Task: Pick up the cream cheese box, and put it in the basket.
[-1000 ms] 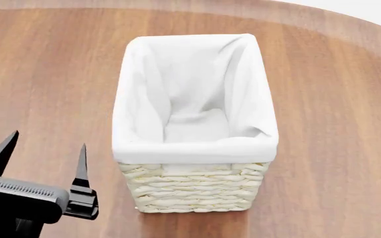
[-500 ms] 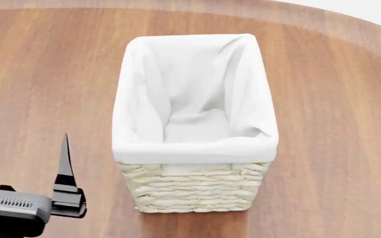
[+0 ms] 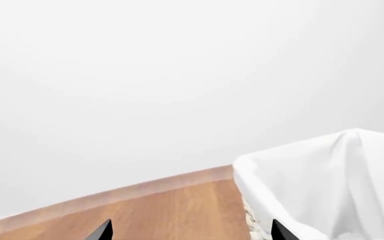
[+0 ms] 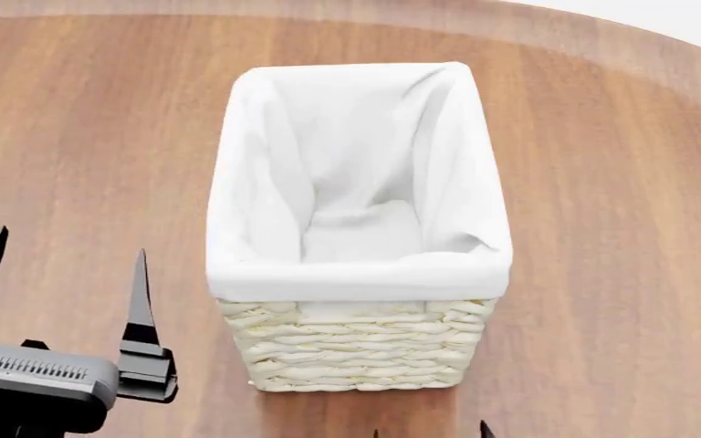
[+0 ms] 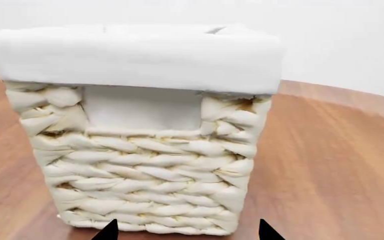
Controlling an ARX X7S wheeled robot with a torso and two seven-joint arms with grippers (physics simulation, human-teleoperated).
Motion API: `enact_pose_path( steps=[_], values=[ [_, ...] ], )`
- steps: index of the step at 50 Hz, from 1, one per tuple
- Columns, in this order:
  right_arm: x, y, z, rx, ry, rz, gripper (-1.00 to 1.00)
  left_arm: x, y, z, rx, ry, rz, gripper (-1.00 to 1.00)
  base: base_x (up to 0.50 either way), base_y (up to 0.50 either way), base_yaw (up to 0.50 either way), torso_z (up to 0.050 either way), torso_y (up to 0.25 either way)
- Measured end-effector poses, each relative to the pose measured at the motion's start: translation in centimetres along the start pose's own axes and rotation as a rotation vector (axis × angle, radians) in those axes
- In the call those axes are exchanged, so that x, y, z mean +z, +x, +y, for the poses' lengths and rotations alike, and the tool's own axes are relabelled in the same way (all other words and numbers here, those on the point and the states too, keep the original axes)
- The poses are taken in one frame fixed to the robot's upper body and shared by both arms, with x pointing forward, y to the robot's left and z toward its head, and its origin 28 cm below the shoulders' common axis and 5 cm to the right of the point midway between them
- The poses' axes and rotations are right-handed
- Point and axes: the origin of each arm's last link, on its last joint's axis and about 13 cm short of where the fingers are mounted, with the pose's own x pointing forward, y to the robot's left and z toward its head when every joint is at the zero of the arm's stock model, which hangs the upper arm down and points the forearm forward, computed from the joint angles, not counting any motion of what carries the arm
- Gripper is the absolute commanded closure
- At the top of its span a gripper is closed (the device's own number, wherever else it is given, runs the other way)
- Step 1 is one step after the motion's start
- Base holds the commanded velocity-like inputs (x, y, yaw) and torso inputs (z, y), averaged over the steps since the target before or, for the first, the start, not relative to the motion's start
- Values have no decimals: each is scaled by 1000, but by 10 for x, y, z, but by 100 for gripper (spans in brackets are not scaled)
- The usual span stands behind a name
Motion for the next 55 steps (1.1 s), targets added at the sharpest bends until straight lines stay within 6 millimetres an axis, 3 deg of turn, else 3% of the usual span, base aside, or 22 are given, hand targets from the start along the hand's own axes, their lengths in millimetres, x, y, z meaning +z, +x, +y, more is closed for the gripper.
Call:
enact_pose_path(
  steps=[32,55],
  values=[
    [10,-6,-2,6,3,-28,-100,-1,-1,-1,-5,-8,1,-100,0,0,0,0,0],
    [26,-15,-3,6,39,-167,-100,0,-1,-2,-6,-5,-1,-100,0,0,0,0,0]
  ],
)
